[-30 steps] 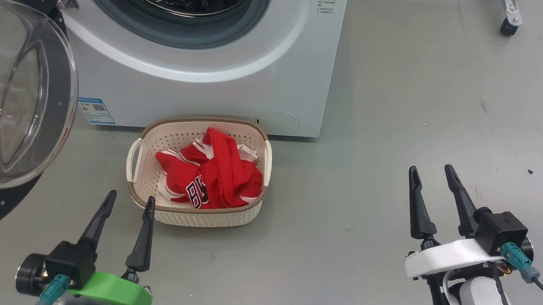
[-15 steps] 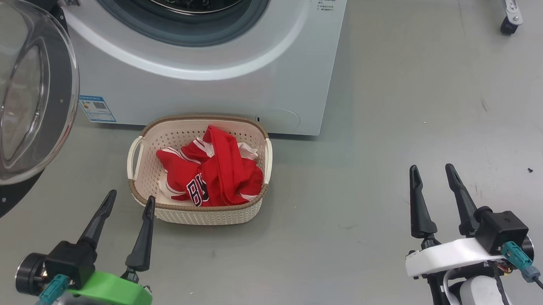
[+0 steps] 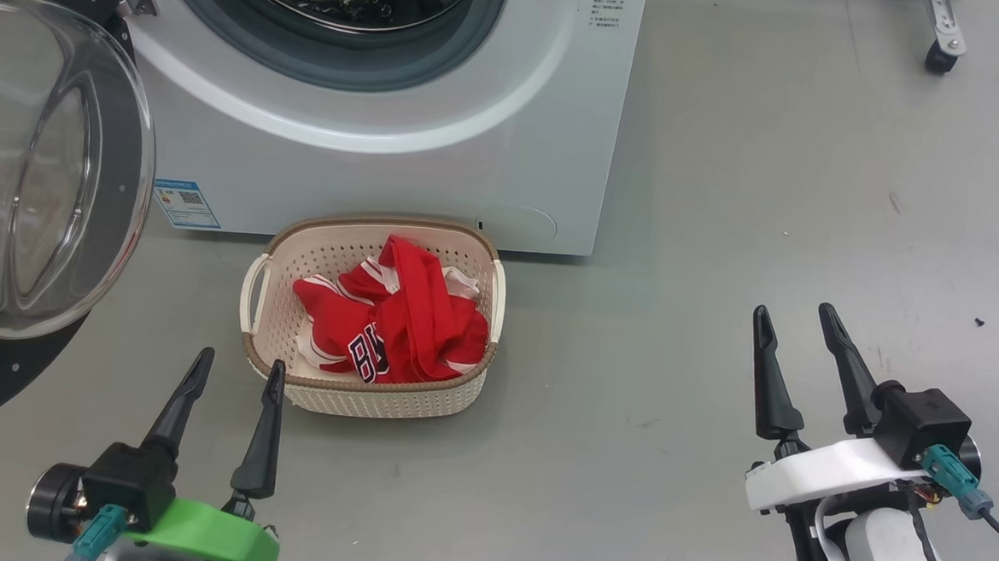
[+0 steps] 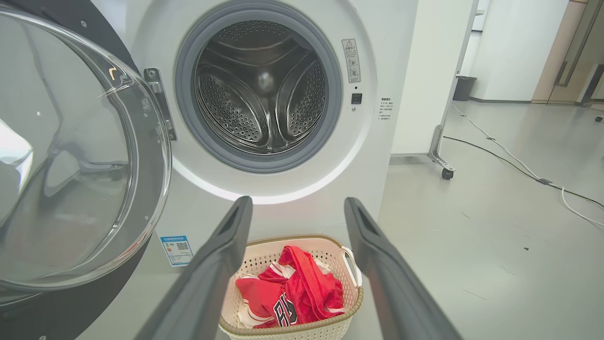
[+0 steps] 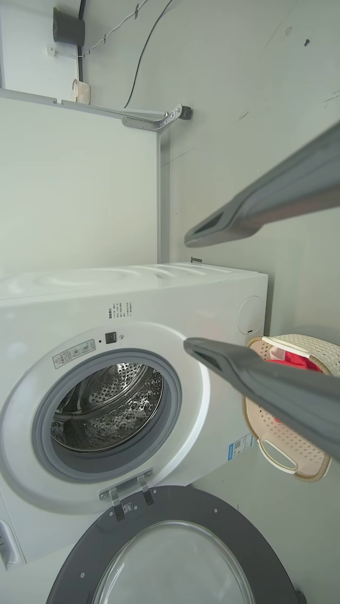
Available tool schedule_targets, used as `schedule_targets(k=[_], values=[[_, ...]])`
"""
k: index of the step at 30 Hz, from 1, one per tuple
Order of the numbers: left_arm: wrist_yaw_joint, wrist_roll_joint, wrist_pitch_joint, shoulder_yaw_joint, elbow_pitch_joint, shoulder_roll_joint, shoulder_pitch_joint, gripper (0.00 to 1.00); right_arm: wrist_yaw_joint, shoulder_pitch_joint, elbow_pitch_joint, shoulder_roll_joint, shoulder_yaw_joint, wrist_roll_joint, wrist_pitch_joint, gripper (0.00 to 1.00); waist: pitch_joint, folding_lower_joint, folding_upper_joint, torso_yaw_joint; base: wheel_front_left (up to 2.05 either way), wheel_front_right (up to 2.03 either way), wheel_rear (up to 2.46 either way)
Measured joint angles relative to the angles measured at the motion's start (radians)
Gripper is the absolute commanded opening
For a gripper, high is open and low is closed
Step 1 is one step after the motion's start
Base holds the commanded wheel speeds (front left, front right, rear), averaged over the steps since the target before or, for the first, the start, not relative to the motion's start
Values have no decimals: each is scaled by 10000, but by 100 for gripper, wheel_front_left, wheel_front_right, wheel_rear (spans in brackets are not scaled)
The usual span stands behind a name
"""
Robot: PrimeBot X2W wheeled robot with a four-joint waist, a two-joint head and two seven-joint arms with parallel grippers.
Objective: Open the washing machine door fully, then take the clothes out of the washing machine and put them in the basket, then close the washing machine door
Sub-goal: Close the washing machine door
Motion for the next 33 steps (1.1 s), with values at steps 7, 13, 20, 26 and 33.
schedule_targets(k=[7, 13, 20, 26, 33], values=[[0, 0, 0, 63, 23, -2, 19, 100, 0, 0, 15, 0, 23, 2, 0, 100, -45, 0, 0, 22, 0, 0, 0], [0, 0, 0, 96, 23, -2, 36, 100, 0, 0, 27, 0, 25, 2, 0, 100, -69, 0, 0, 26, 0, 0, 0], [0, 0, 0, 109, 25, -2, 147, 100, 0, 0, 27, 0, 35, 17, -2, 100, -99, 0, 0, 19, 0, 0, 0], [-2, 2, 0, 121, 23, -4, 147, 100, -2, 0, 27, 0, 56, 46, 0, 100, -105, 0, 0, 6, 0, 0, 0], [-4, 4, 0, 117, 19, -4, 148, 100, -4, 1, 27, 0, 59, 63, 0, 100, -78, 0, 0, 12, 0, 0, 0]])
